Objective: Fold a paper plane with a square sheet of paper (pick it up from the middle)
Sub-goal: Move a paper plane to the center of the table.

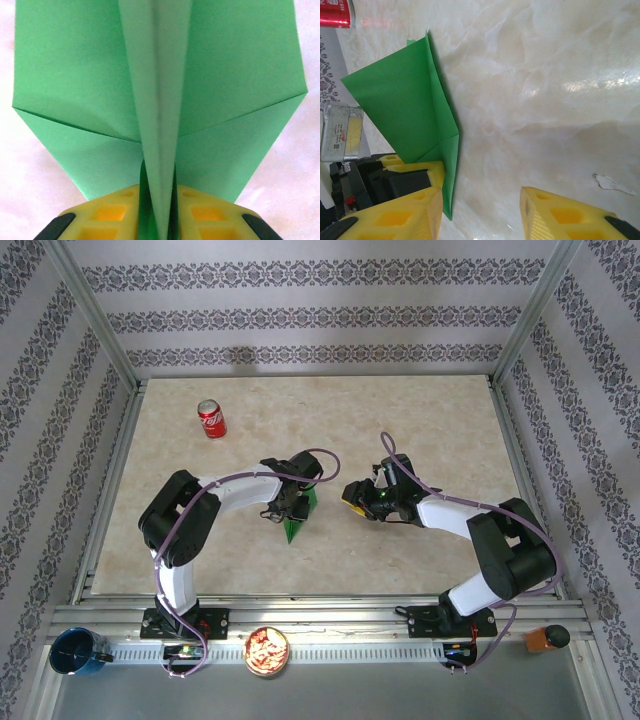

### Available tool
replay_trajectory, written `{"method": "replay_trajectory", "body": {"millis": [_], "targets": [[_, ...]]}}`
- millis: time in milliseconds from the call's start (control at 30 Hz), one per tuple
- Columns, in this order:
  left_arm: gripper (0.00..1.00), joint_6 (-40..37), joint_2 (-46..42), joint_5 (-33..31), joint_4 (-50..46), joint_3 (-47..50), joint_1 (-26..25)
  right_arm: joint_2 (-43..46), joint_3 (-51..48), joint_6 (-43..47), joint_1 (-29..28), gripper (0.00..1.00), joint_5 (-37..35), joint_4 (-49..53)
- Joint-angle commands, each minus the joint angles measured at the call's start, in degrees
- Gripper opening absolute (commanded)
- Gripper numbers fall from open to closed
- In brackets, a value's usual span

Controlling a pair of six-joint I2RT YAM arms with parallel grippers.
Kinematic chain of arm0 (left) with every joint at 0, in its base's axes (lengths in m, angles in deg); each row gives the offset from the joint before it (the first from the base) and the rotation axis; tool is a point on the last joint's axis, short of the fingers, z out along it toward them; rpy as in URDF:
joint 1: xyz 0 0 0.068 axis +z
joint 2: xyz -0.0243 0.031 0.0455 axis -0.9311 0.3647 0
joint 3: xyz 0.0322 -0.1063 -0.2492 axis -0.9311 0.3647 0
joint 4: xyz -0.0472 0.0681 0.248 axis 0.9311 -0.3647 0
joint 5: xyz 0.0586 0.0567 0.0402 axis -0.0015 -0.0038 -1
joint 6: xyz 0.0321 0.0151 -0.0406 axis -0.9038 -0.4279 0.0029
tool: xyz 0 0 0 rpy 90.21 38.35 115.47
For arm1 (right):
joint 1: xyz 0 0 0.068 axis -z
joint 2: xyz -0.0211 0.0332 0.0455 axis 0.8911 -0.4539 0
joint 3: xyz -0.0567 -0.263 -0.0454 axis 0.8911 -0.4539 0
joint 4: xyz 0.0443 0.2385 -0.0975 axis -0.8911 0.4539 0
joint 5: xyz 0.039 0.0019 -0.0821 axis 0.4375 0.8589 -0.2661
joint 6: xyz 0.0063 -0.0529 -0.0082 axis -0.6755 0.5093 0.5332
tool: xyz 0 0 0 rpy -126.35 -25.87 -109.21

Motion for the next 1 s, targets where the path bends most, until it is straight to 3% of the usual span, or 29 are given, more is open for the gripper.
{"method": "replay_trajectory", "body": {"millis": [0, 233, 600, 967], "targets": [[0.24, 1.0, 3.0, -0.1, 1.5, 0.3, 0.4, -0.4, -0.8, 1.0, 0.0, 0.46, 1.1, -0.6], [0.35, 4.0, 3.8, -0.1, 2.6, -0.8, 0.3, 0.8, -1.0, 2.0, 0.8, 0.46, 1.6, 0.3], [0.39, 10.8, 4.4, -1.0, 2.7, -4.1, 0.1, 3.6, -1.6, 4.3, 3.7, 0.47, 2.9, 1.8], [0.42, 13.3, -4.3, -5.4, 0.3, -6.2, -0.7, 9.7, 0.9, 12.4, 7.8, 0.48, -0.8, 11.7]]}}
